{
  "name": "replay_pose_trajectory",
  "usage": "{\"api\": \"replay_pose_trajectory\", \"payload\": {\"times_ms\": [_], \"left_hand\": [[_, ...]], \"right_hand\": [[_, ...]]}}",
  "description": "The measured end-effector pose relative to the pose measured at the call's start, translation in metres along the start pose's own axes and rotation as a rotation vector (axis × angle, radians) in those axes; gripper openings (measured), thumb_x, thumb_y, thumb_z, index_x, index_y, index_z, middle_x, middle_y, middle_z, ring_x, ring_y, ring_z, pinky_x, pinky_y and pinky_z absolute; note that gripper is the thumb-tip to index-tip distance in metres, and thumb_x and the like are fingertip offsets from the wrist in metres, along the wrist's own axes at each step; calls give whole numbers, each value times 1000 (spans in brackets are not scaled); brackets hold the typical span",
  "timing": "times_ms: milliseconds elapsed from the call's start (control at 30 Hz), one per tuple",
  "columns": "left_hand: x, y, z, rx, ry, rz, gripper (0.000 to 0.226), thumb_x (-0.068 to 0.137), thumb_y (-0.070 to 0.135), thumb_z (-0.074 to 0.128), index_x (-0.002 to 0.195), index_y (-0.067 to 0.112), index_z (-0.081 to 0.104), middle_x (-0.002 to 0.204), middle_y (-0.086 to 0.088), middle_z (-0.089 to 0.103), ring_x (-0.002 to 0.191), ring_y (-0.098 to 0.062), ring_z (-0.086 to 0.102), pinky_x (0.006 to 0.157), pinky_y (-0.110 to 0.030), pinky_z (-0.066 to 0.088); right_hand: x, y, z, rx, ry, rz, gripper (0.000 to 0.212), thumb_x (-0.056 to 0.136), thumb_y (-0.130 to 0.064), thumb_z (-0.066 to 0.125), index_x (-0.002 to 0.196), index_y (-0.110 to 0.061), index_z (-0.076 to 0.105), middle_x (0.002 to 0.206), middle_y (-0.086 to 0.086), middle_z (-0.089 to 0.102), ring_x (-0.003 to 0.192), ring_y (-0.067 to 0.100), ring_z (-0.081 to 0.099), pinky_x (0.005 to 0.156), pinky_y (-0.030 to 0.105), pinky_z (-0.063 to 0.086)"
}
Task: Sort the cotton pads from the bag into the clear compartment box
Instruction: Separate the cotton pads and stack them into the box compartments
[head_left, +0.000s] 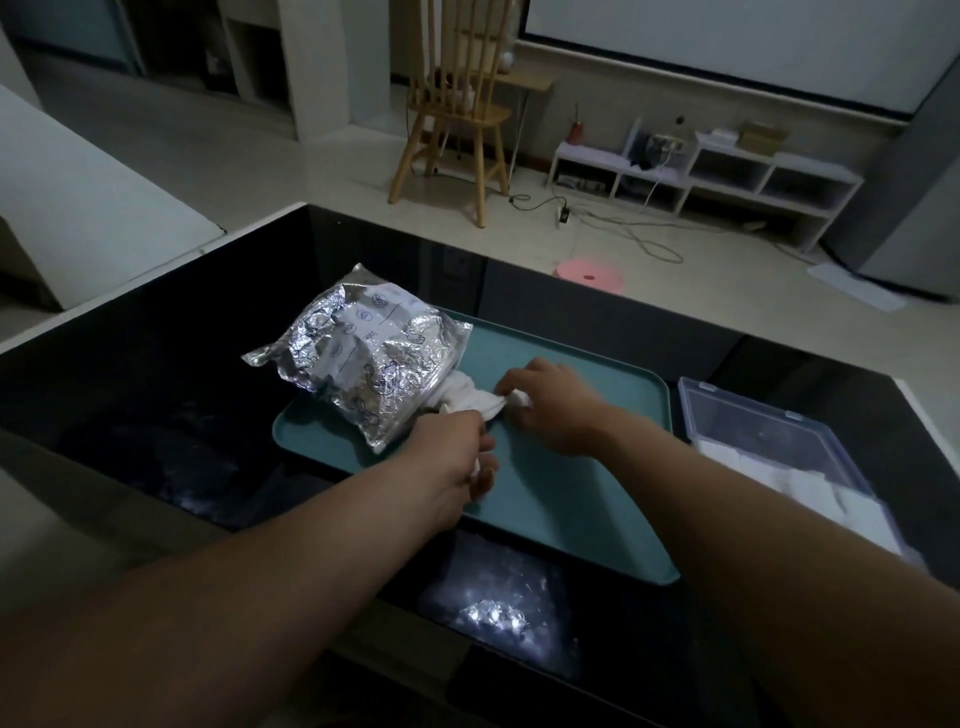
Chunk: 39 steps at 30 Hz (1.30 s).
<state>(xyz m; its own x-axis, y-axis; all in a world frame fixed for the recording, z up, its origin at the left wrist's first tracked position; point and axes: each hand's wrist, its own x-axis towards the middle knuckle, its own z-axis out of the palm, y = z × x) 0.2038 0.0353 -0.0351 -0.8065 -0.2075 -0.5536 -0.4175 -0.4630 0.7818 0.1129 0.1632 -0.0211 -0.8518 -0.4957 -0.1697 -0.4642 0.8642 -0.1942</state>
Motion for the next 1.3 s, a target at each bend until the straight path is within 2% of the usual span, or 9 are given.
{"api": "replay_pose_trajectory", "payload": {"times_ms": [200, 333, 500, 667, 767, 867, 1067, 1200, 1300], "left_hand": [[-5, -4, 1, 84, 17, -3, 14, 94, 0, 46, 90, 5, 59, 79, -9, 55, 55, -16, 45, 36, -15, 37], [-12, -7, 1, 129, 14, 8, 15, 88, -7, 48, 81, 4, 57, 55, -6, 46, 47, -15, 41, 37, -15, 37], [-16, -9, 3, 136, 39, 43, 17, 88, -3, 46, 76, 9, 52, 35, 4, 36, 37, -11, 31, 39, -13, 31], [-19, -12, 7, 162, -18, 1, 8, 89, 7, 50, 85, 8, 56, 72, -8, 54, 43, -13, 36, 38, -15, 26], [-14, -12, 9, 173, -64, 102, 5, 94, 10, 52, 91, 11, 56, 72, -8, 54, 44, -15, 36, 43, -16, 25], [-6, -6, 10, 185, -106, 182, 2, 99, 14, 52, 100, 13, 53, 78, -10, 55, 48, -15, 42, 42, -19, 30], [-2, -2, 8, 216, -151, 141, 3, 100, 13, 52, 103, 13, 52, 83, -11, 54, 52, -17, 45, 43, -20, 35], [-1, -2, 6, 230, -171, 135, 6, 99, 10, 50, 104, 12, 50, 88, -15, 52, 54, -18, 41, 48, -23, 32], [-1, 4, 5, 231, -200, 116, 7, 100, 14, 52, 107, 12, 51, 87, -15, 51, 53, -18, 43, 45, -22, 34]], "right_hand": [[-61, 14, 12, 62, 26, 110, 32, 100, -34, 56, 132, -38, 61, 128, 5, 52, 120, 33, 51, 102, 41, 43], [-76, 16, 12, 105, 18, 287, 71, 92, -48, 71, 153, -23, 43, 144, 11, 44, 133, 35, 49, 113, 43, 42], [-79, 18, 11, 189, 39, 408, 72, 82, -54, 80, 139, -20, 51, 135, 12, 46, 122, 35, 53, 104, 41, 48], [-75, 11, 5, 299, 34, 421, 69, 80, -35, 86, 135, -27, 45, 128, 10, 48, 106, 31, 57, 90, 40, 51], [-73, 9, 5, 379, 28, 431, 74, 80, -26, 87, 139, -20, 44, 124, 10, 57, 106, 28, 58, 87, 37, 51], [-71, 9, 4, 334, -14, 456, 74, 77, -36, 89, 137, -13, 51, 131, 12, 59, 109, 28, 59, 85, 36, 50], [-77, 6, 9, 180, -26, 392, 67, 89, -45, 73, 144, -22, 43, 143, 17, 41, 123, 40, 54, 103, 45, 49], [-80, 1, 10, 348, 7, 349, 44, 96, -21, 63, 134, -17, 40, 122, 17, 58, 98, 30, 61, 80, 38, 48], [-82, 4, 1, 562, 129, 305, 38, 92, -11, 66, 126, -18, 49, 110, 13, 63, 83, 21, 59, 67, 33, 47]]}}
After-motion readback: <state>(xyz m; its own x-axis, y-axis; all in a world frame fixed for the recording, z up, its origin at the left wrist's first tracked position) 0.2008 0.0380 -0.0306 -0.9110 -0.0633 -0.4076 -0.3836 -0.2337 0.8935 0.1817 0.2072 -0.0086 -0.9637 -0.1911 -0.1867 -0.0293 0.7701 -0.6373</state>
